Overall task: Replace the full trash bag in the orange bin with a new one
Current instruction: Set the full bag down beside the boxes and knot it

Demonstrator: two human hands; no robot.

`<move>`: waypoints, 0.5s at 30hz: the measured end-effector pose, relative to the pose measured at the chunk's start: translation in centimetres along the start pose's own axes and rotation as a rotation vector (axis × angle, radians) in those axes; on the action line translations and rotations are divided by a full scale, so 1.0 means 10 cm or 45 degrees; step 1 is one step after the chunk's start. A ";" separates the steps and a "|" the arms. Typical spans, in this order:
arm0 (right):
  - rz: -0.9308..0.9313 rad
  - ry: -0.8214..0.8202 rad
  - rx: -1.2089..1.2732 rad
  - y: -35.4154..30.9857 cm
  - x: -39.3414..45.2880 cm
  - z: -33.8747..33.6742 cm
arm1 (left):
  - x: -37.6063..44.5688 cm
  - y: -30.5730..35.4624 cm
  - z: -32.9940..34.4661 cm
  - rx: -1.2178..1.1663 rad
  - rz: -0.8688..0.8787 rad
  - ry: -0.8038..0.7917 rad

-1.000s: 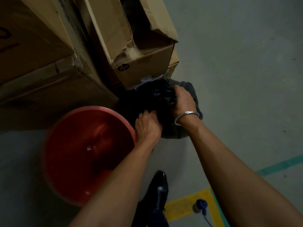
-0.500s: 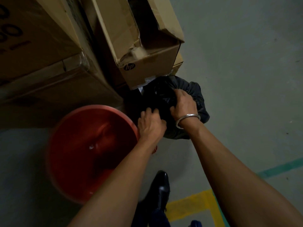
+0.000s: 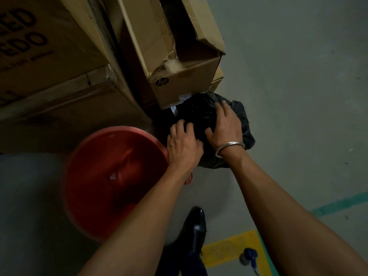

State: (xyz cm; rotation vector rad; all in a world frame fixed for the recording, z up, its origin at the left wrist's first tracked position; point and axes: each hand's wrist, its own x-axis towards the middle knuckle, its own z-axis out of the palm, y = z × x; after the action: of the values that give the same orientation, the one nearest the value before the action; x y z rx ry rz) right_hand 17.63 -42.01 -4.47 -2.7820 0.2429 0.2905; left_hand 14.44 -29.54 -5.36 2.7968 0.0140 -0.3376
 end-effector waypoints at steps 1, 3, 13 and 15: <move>-0.039 0.015 -0.004 -0.05 -0.04 -0.01 | -0.02 -0.02 -0.03 0.007 0.004 0.017; -0.096 0.013 -0.018 -0.14 -0.08 -0.04 | -0.04 -0.08 -0.09 0.016 0.016 0.042; -0.286 0.012 -0.186 -0.66 -0.31 -0.17 | -0.18 -0.45 -0.59 0.049 -0.036 0.155; -0.320 0.023 -0.225 -0.81 -0.41 -0.26 | -0.27 -0.55 -0.77 0.068 -0.054 0.178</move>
State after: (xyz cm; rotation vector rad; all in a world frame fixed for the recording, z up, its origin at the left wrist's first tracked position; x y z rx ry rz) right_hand 15.75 -34.83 1.32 -2.9486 -0.1355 0.2336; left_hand 13.37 -21.82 0.66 2.8713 0.0979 -0.1542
